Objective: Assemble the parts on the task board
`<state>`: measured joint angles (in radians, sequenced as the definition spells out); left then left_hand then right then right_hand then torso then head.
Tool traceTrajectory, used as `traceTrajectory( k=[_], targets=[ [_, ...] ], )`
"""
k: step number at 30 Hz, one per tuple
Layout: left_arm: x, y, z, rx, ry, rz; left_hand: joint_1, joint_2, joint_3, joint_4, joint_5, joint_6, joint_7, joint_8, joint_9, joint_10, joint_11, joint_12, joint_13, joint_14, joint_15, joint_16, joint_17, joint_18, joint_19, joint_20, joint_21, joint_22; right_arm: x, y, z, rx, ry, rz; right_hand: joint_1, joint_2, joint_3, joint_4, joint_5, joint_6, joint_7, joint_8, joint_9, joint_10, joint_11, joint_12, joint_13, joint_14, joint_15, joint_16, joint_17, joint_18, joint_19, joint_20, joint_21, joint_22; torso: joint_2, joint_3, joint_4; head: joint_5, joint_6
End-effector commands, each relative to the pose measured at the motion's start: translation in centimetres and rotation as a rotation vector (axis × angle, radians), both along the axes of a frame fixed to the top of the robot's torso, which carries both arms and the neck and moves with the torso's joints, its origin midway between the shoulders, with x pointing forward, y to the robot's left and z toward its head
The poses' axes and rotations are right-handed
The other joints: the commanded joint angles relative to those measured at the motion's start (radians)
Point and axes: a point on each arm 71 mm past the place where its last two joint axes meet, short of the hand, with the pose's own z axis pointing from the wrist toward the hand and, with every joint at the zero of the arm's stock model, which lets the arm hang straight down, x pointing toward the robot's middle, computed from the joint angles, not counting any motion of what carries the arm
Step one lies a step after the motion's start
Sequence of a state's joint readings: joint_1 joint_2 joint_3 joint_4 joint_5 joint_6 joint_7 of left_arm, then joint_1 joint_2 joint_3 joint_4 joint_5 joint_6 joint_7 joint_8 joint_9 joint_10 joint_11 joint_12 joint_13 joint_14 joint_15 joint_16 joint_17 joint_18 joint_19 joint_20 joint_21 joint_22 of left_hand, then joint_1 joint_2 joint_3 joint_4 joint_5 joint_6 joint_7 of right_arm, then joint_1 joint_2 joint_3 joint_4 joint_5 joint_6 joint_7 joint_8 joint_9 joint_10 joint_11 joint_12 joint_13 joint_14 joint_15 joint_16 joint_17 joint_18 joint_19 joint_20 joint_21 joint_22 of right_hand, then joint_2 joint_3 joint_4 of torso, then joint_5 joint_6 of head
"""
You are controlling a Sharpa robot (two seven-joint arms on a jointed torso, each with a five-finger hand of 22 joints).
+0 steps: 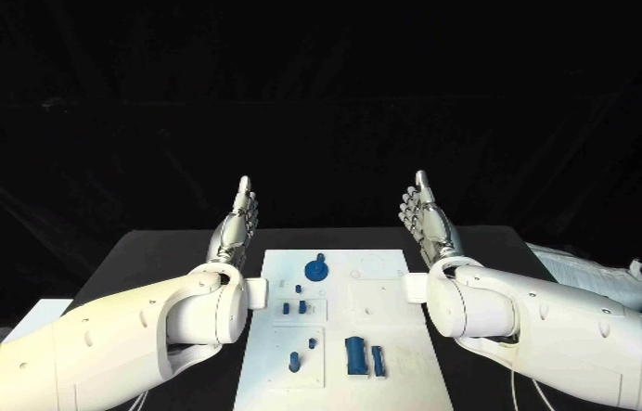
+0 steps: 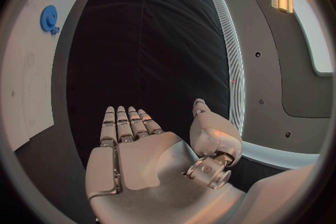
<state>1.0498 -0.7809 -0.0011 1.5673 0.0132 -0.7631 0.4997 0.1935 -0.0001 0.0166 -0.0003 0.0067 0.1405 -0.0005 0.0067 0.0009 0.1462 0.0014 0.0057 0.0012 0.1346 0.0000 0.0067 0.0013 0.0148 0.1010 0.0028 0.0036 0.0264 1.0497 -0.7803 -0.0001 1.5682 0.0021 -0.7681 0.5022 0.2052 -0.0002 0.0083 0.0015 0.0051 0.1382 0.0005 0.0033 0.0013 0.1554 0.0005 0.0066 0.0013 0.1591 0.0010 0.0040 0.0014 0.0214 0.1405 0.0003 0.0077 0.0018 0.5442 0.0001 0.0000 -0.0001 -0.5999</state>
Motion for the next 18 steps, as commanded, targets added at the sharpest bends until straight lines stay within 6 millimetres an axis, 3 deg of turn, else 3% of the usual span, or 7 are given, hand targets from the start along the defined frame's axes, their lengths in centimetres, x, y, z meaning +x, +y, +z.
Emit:
traceTrajectory(
  k=[1, 2, 6, 7, 9, 10, 18],
  targets=[
    [-0.02, -0.11, 0.29, 0.009, -0.031, -0.001, -0.060, 0.000, -0.017, 0.000, -0.007, -0.043, 0.000, -0.007, -0.001, -0.045, -0.001, -0.006, -0.001, -0.040, 0.000, -0.007, -0.001, -0.015, -0.031, -0.003, -0.004, -0.026, -0.02, 0.06, 0.17, -0.001, -0.020, 0.001, -0.064, 0.000, -0.008, -0.001, -0.005, -0.043, -0.001, -0.003, -0.001, -0.048, 0.000, -0.007, -0.001, -0.049, -0.001, -0.004, -0.001, -0.021, -0.043, 0.000, -0.008, -0.002, 0.000, -0.0001, 0.0000, 0.000, 0.000],
    [-0.02, -0.11, 0.29, 0.009, -0.031, -0.001, -0.070, 0.000, -0.017, 0.000, -0.007, -0.053, 0.000, -0.007, -0.001, -0.053, -0.001, -0.006, -0.001, -0.050, 0.000, -0.007, -0.001, -0.015, -0.101, -0.003, -0.004, -0.026, -0.02, 0.06, 0.17, -0.001, -0.020, 0.001, -0.074, 0.000, -0.008, -0.001, -0.005, -0.048, -0.001, -0.003, -0.001, -0.056, 0.000, -0.007, -0.001, -0.058, -0.001, -0.004, -0.001, -0.021, -0.049, 0.000, -0.008, -0.002, 0.000, -0.0001, 0.0000, 0.000, 0.000],
    [-0.02, -0.11, 0.29, 0.009, -0.031, -0.001, -0.083, 0.000, -0.017, 0.000, -0.007, -0.062, 0.000, -0.007, -0.001, -0.064, -0.001, -0.006, -0.001, -0.060, 0.000, -0.007, -0.001, -0.015, -0.101, -0.003, -0.004, -0.026, -0.02, 0.06, 0.17, -0.001, -0.020, 0.001, -0.090, 0.000, -0.008, -0.001, -0.005, -0.057, -0.001, -0.003, -0.001, -0.067, 0.000, -0.007, -0.001, -0.070, -0.001, -0.004, -0.001, -0.021, -0.060, 0.000, -0.008, -0.002, 0.000, -0.0001, 0.0000, 0.000, 0.000],
    [-0.02, -0.11, 0.29, 0.009, -0.031, -0.001, -0.089, 0.000, -0.017, 0.000, -0.007, -0.065, 0.000, -0.007, -0.001, -0.065, -0.001, -0.006, -0.001, -0.060, 0.000, -0.007, -0.001, -0.015, -0.101, -0.003, -0.004, -0.026, -0.02, 0.06, 0.17, -0.001, -0.020, 0.001, -0.110, 0.000, -0.008, -0.001, -0.005, -0.138, -0.001, -0.003, -0.001, -0.083, 0.000, -0.007, -0.001, -0.086, -0.001, -0.004, -0.001, -0.021, -0.140, 0.000, -0.008, -0.002, 0.000, -0.0001, 0.0000, 0.000, 0.000],
    [-0.02, -0.11, 0.29, 0.009, -0.031, -0.001, -0.119, 0.000, -0.017, 0.000, -0.007, -0.141, 0.000, -0.007, -0.001, -0.146, -0.001, -0.006, -0.001, -0.135, 0.000, -0.007, -0.001, -0.015, -0.101, -0.003, -0.004, -0.026, -0.02, 0.06, 0.17, -0.001, -0.020, 0.001, -0.205, 0.000, -0.008, -0.001, -0.005, -0.138, -0.001, -0.003, -0.001, -0.155, 0.000, -0.007, -0.001, -0.159, -0.001, -0.004, -0.001, -0.021, -0.140, 0.000, -0.008, -0.002, 0.000, -0.0001, 0.0000, 0.000, 0.000],
    [-0.02, -0.11, 0.29, 0.009, -0.031, -0.001, -0.193, 0.000, -0.017, 0.000, -0.007, -0.141, 0.000, -0.007, -0.001, -0.146, -0.001, -0.006, -0.001, -0.135, 0.000, -0.007, -0.001, -0.015, -0.101, -0.003, -0.004, -0.026, -0.02, 0.06, 0.17, -0.001, -0.020, 0.001, -0.205, 0.000, -0.008, -0.001, -0.005, -0.138, -0.001, -0.003, -0.001, -0.155, 0.000, -0.007, -0.001, -0.159, -0.001, -0.004, -0.001, -0.021, -0.140, 0.000, -0.008, -0.002, 0.000, -0.0001, 0.0000, 0.000, 0.000],
    [-0.02, -0.11, 0.29, 0.009, -0.031, -0.001, -0.193, 0.000, -0.017, 0.000, -0.007, -0.141, 0.000, -0.007, -0.001, -0.146, -0.001, -0.006, -0.001, -0.135, 0.000, -0.007, -0.001, -0.015, -0.101, -0.003, -0.004, -0.026, -0.02, 0.06, 0.17, -0.001, -0.020, 0.001, -0.205, 0.000, -0.008, -0.001, -0.005, -0.138, -0.001, -0.003, -0.001, -0.155, 0.000, -0.007, -0.001, -0.159, -0.001, -0.004, -0.001, -0.021, -0.140, 0.000, -0.008, -0.002, 0.000, -0.0001, 0.0000, 0.000, 0.000]
  ],
)
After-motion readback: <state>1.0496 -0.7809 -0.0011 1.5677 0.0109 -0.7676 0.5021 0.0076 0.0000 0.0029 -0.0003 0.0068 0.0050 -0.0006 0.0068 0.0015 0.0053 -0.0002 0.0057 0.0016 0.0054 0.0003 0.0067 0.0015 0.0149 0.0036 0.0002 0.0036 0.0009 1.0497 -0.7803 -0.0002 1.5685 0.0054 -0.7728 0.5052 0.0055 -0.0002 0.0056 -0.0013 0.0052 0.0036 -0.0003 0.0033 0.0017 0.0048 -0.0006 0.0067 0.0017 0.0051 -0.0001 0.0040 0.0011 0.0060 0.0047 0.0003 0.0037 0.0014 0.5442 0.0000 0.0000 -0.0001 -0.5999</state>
